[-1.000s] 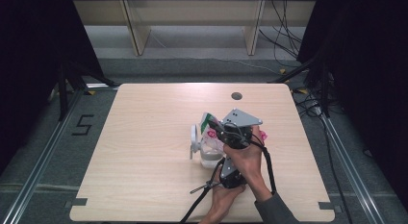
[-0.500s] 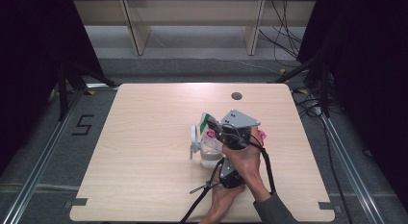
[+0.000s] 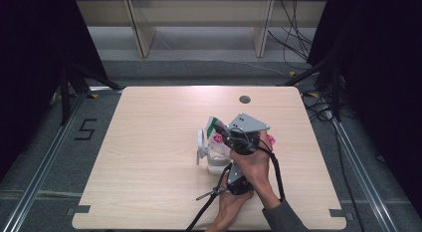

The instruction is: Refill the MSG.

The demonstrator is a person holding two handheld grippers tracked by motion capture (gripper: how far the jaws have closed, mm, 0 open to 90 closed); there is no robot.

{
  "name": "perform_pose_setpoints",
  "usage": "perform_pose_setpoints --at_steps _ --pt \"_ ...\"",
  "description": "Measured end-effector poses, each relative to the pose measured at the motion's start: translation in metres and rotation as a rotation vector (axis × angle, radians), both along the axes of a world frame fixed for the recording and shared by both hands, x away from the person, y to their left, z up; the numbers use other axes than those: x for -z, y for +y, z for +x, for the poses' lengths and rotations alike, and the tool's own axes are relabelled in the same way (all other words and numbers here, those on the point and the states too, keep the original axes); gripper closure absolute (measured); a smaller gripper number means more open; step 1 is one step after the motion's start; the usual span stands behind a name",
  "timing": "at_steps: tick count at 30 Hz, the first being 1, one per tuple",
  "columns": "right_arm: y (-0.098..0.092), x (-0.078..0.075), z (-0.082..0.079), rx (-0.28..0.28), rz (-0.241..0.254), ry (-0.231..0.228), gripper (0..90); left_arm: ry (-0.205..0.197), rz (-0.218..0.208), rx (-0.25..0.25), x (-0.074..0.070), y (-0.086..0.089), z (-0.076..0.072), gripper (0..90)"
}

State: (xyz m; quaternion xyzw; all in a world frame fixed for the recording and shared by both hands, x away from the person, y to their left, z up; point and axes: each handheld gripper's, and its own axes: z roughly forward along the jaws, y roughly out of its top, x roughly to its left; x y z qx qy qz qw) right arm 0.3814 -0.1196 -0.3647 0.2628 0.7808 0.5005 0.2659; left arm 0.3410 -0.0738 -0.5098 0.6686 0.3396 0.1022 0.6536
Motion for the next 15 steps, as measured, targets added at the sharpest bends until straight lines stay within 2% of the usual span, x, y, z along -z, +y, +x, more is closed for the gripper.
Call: perform_pose_setpoints --at_steps 4,5,6,8,11,13,15 --pt "0.0014 0.0022 0.0013 0.013 0.003 -0.006 90.0 0.005 0.001 0.004 0.0009 0.0003 0.0007 76.4" --pt "0.0015 0.0028 0.0016 0.010 0.002 -0.003 89.9 -0.006 0.024 0.003 0.0012 0.0010 0.0012 76.4" --pt "0.0015 0.0024 0.0015 0.005 -0.002 0.002 89.9 -0.005 0.028 0.006 0.0007 0.0015 0.0007 76.4" --pt "0.0020 0.0022 0.0014 0.009 0.002 -0.006 89.9 0.003 0.000 -0.001 0.0004 -0.0001 0.0002 76.4" --pt "0.0018 0.0023 0.0016 0.012 -0.003 -0.002 89.9 0.001 0.003 0.002 0.0004 -0.0001 -0.0002 76.3" --pt "0.0012 0.0023 0.0020 0.006 -0.005 0.005 89.9 -0.010 0.040 0.006 0.0011 0.0017 0.0007 76.3" --pt "0.0007 0.0011 0.0009 0.008 -0.001 0.016 89.9 0.001 -0.001 0.000 0.0003 -0.0004 -0.0004 76.3"
